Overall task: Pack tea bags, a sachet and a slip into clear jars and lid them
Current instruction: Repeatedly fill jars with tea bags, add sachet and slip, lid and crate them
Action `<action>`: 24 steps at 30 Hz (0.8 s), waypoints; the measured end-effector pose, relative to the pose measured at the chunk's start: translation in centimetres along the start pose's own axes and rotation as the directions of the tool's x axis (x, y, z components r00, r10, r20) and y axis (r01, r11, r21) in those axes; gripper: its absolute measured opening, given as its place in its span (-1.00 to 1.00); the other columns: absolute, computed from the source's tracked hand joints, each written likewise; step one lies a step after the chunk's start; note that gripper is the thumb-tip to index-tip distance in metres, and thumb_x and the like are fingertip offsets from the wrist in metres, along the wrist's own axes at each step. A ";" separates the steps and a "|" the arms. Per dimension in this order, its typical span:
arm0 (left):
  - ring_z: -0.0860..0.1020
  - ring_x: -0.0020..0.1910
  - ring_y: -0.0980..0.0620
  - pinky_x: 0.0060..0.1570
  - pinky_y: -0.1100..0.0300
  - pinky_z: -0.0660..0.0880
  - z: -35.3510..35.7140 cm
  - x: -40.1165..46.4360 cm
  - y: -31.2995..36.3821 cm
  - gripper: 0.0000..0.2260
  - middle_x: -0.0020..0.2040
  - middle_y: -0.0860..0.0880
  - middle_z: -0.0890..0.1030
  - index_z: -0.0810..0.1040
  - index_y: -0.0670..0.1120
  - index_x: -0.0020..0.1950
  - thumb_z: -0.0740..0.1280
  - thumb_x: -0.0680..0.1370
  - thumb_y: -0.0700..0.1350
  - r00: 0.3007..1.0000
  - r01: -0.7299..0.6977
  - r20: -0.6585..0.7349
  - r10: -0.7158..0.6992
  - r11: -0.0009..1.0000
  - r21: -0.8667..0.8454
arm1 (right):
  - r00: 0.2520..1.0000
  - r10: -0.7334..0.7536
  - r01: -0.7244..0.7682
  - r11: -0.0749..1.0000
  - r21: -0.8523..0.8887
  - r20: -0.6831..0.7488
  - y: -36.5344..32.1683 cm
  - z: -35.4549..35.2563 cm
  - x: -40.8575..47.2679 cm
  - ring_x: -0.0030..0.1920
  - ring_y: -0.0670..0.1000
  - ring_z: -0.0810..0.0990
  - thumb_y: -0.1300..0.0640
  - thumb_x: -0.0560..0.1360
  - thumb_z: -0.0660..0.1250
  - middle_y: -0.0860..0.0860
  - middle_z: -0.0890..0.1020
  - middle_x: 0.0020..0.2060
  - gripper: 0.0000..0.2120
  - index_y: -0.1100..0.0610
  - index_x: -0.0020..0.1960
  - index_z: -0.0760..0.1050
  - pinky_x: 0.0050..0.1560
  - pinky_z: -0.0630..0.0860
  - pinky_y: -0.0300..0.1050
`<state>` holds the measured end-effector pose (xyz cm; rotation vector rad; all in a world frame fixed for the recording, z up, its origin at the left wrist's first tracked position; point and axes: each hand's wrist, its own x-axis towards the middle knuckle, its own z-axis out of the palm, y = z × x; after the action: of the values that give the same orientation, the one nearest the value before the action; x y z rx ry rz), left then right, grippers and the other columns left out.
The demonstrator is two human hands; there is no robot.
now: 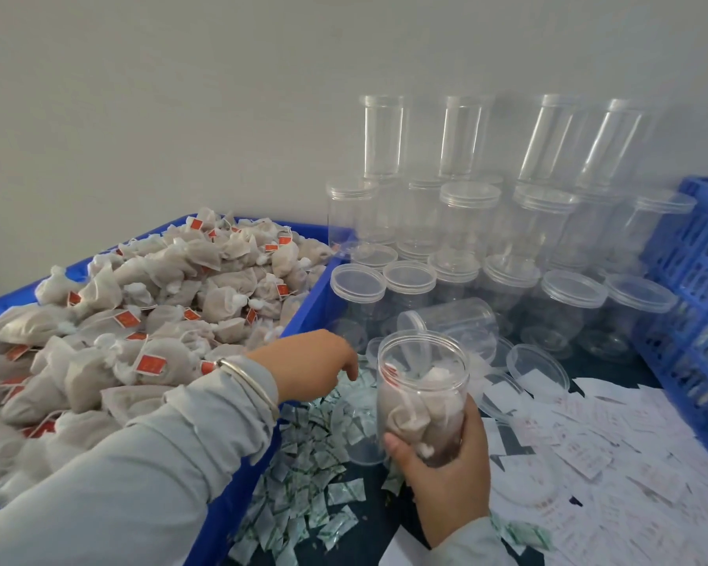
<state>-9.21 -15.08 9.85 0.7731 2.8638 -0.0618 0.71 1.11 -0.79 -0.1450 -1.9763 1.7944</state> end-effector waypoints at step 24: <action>0.43 -0.21 0.10 -0.19 0.38 0.27 0.8 0.9 0.6 -0.86 -0.27 0.16 0.44 0.49 0.01 -0.17 0.29 0.53 -0.21 1.000 0.014 0.020 -0.012 0.997 -0.072 | 0.998 -0.016 0.013 0.998 0.055 0.056 0.4 0.7 -0.1 0.25 -0.05 0.47 -0.06 -0.02 0.56 -0.04 0.49 0.24 -0.05 -0.09 0.35 0.32 0.28 0.44 0.05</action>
<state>-9.58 -14.19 8.92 0.7355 2.8353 0.0322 0.43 0.44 -1.24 -0.0634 -1.9590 1.8609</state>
